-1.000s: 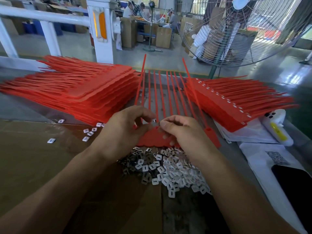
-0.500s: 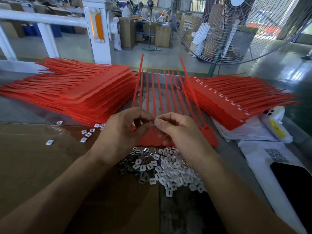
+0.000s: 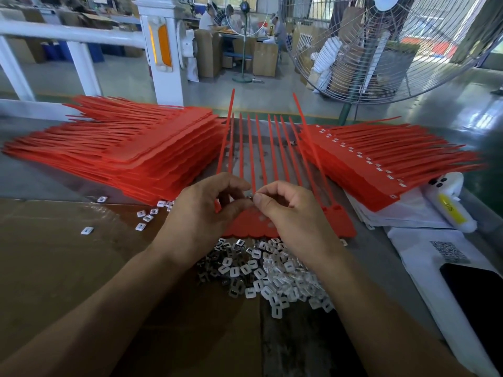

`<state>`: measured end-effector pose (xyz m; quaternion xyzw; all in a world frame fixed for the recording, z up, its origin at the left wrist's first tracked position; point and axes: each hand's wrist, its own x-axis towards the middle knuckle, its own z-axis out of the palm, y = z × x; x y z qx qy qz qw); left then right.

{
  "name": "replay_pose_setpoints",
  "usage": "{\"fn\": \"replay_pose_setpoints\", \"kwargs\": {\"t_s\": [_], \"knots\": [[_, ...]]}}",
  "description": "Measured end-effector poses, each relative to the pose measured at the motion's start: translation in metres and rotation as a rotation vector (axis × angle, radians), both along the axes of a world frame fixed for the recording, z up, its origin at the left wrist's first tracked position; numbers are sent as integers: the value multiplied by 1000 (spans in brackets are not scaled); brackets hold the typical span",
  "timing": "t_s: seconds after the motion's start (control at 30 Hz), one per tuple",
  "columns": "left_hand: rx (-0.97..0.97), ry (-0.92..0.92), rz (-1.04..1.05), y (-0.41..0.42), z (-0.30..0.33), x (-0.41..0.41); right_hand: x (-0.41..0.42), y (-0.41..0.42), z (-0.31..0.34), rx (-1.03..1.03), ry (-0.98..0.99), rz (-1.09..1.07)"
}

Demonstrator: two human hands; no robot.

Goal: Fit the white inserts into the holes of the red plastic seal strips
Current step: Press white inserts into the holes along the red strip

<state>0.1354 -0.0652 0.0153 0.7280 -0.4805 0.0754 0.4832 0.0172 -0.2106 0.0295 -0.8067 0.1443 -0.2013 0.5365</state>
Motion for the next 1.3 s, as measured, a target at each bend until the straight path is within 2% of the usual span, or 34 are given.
{"fn": "replay_pose_setpoints", "kwargs": {"t_s": [0.17,0.3,0.53,0.7,0.9,1.3], "knots": [[9,-202,10,1,4,-1,0,-1,0,27,32,3],[37,-246,14,2,5,1,-2,-1,0,2,55,11],[149,19,303,13,0,28,-3,-5,-3,-329,229,-62],[271,62,367,16,0,29,-2,-7,-3,-577,289,-41],[363,109,359,15,0,31,-2,-7,-1,-597,302,-38],[356,165,333,8,-9,42,-4,-8,2,-569,376,-49]]}}
